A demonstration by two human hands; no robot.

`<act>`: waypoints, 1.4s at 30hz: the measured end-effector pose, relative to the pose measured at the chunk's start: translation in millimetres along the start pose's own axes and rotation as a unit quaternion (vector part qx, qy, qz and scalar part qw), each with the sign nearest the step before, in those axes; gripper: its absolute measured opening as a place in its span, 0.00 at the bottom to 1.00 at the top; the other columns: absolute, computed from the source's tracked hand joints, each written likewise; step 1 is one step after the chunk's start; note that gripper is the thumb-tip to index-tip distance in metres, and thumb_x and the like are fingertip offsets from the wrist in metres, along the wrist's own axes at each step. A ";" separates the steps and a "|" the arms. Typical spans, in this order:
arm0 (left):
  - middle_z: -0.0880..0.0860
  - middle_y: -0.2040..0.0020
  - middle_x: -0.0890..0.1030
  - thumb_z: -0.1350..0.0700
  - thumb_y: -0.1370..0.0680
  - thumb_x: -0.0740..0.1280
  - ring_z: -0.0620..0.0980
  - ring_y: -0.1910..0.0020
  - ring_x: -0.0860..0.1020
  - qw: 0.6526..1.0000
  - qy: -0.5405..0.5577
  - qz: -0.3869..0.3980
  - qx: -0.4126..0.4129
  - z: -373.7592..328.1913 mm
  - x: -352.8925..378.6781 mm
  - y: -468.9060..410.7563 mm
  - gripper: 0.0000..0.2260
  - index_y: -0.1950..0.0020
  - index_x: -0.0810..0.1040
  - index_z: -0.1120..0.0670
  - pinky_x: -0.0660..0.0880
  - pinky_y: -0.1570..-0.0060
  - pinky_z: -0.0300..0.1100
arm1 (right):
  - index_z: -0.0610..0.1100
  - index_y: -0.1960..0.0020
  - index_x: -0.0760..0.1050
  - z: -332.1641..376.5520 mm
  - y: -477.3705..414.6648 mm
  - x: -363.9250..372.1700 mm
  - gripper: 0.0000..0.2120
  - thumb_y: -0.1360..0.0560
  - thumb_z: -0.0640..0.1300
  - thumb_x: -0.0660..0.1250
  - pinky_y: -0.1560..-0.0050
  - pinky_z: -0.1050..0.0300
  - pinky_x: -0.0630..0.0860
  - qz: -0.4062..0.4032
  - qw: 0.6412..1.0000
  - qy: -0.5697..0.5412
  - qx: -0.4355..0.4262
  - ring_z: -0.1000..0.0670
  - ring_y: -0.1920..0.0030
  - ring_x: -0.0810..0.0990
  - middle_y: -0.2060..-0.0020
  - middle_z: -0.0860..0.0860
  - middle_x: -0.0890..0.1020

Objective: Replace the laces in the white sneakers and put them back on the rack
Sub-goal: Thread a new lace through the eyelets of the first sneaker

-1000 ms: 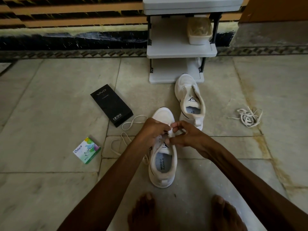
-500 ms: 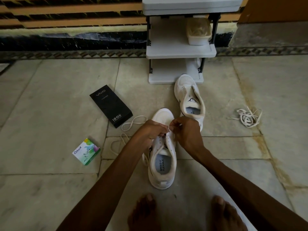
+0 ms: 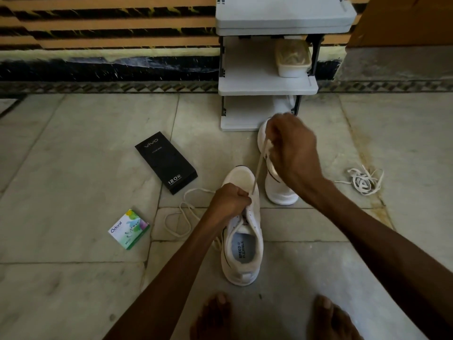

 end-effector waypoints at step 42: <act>0.46 0.46 0.74 0.49 0.31 0.74 0.49 0.43 0.69 0.916 -0.312 -0.154 0.197 -33.1 -22.5 -7.7 0.16 0.46 0.76 0.42 0.59 0.50 0.45 | 0.41 0.55 0.78 -32.8 76.3 86.6 0.09 0.22 0.45 0.63 0.60 0.58 0.69 0.331 0.922 0.152 0.130 0.46 0.54 0.81 0.57 0.44 0.82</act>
Point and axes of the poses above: each hand's wrist, its own y-axis away from the middle knuckle, its own x-axis out of the palm, z = x × y, the point moved 10 cm from there along -y, towards the middle knuckle
